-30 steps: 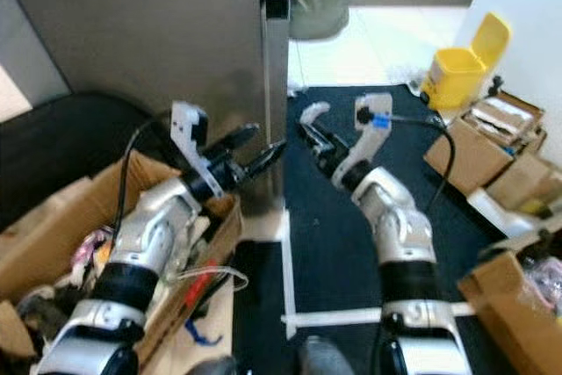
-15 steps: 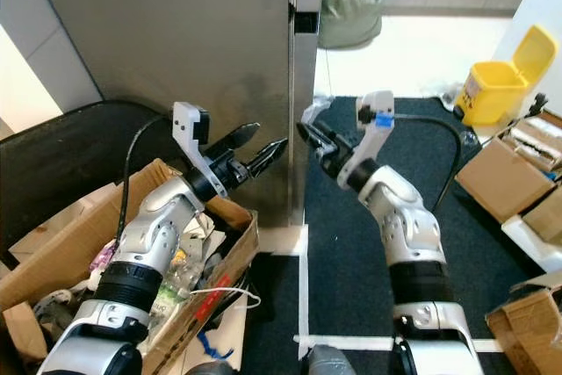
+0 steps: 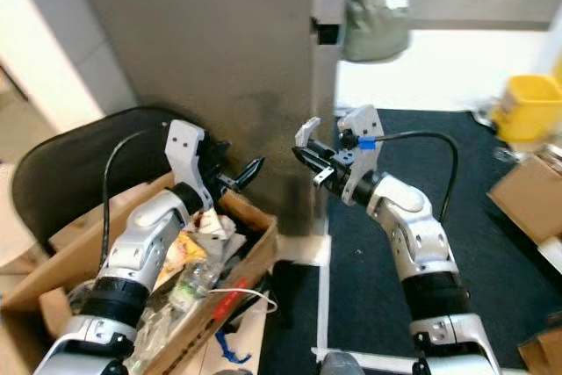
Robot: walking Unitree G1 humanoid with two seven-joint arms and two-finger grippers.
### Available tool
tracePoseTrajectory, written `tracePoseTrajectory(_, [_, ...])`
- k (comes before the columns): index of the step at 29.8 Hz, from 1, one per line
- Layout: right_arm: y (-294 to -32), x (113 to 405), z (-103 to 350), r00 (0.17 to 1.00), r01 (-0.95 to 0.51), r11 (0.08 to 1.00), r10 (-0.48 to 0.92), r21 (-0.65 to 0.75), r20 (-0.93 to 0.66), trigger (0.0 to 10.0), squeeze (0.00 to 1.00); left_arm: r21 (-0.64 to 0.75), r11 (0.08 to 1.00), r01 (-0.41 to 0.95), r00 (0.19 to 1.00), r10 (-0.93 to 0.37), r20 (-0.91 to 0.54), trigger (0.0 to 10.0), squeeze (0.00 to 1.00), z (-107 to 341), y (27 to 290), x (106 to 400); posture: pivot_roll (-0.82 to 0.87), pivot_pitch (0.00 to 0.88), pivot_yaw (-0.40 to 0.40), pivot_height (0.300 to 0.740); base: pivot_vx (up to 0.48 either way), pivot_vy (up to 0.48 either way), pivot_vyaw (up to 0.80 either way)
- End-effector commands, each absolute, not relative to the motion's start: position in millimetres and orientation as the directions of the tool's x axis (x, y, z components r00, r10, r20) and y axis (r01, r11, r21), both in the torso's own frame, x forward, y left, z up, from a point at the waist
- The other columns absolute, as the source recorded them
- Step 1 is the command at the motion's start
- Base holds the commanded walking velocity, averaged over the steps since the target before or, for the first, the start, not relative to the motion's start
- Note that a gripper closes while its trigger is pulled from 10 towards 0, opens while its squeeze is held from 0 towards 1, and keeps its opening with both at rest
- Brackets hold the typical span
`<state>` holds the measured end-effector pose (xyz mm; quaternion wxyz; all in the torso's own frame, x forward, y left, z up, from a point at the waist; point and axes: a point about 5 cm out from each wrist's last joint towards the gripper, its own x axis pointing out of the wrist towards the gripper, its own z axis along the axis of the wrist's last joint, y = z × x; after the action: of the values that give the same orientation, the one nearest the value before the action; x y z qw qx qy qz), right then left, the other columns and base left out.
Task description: Picking trash to rubbish bin
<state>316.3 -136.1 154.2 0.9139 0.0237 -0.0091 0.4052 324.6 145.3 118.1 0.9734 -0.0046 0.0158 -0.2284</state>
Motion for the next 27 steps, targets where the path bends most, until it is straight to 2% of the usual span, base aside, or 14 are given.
tracePoseTrajectory(1, [-134.0,315.3,155.0,0.661,-0.75,0.662,0.749,0.007,0.037,10.0,0.0,0.017,0.921,0.39,0.921,-0.389,-0.033,10.0,0.0,124.9,156.4,328.6,-0.06,0.0,0.023,0.74,0.0,0.0,0.7])
tracePoseTrajectory(8, [-133.7,314.9,154.4,0.661,-0.75,0.662,0.75,-0.005,0.037,10.0,0.0,0.023,0.928,0.372,0.928,-0.372,-0.031,10.0,0.0,127.7,151.7,331.6,-0.06,0.0,0.024,0.74,0.0,0.0,0.7])
tracePoseTrajectory(15, [-133.5,315.4,153.2,0.666,-0.745,0.667,0.745,0.001,0.039,10.0,0.0,0.024,0.914,0.405,0.914,-0.403,-0.042,10.0,0.0,125.2,138.6,330.1,-0.06,0.0,0.019,0.74,0.0,0.0,0.71])
tracePoseTrajectory(27, [-132.9,315.1,150.2,0.669,-0.743,0.669,0.742,0.01,0.04,10.0,0.0,0.029,0.9,0.435,0.9,-0.433,-0.057,10.0,0.0,121.6,131.8,330.1,-0.07,0.0,0.015,0.74,0.0,0.0,0.7])
